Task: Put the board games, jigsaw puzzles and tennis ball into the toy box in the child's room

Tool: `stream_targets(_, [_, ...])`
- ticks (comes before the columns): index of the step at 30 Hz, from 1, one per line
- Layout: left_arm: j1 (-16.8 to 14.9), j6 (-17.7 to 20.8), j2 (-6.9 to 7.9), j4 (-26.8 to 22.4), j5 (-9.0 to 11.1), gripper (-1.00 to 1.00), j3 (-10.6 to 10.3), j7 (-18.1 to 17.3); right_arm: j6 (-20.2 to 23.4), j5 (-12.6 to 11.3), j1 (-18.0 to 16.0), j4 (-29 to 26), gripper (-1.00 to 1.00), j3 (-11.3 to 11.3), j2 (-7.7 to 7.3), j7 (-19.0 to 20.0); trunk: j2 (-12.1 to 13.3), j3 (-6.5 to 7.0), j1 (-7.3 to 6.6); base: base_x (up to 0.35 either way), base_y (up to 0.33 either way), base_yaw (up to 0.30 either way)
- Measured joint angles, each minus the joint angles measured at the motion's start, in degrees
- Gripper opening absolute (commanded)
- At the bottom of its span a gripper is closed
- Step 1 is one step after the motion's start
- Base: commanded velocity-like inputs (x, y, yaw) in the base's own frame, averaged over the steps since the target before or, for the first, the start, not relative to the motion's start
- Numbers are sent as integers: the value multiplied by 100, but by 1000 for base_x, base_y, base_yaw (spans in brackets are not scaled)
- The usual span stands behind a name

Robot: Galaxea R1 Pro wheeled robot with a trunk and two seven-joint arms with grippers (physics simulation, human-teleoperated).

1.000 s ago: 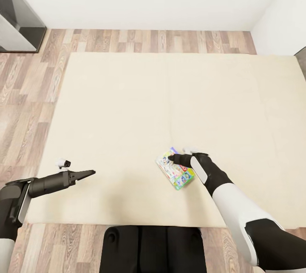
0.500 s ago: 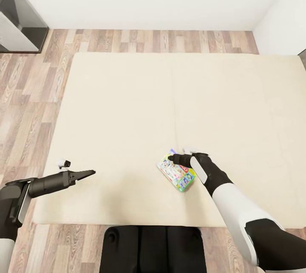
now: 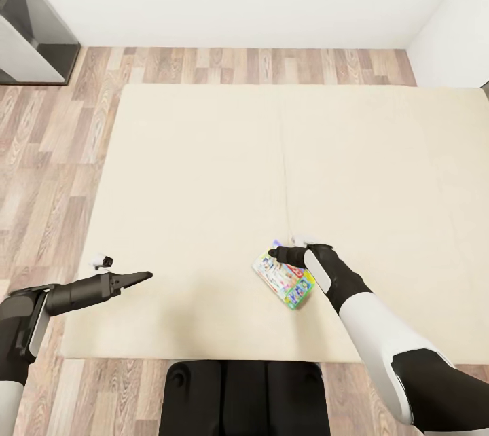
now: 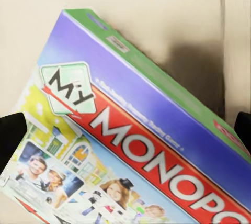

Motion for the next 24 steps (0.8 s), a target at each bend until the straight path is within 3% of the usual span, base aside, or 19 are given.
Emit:
stream_targets(14, [0, 0, 1, 1, 2, 100, 0, 1, 102, -2, -16, 1, 100, -2, 1, -15, 0, 0, 0, 0, 48, 0])
stream_targets(24, [0, 0, 1, 1, -1, 100, 0, 1, 695, 15, -41, 1, 100, -4, -23, -31, 0, 0, 0, 0, 1, 0])
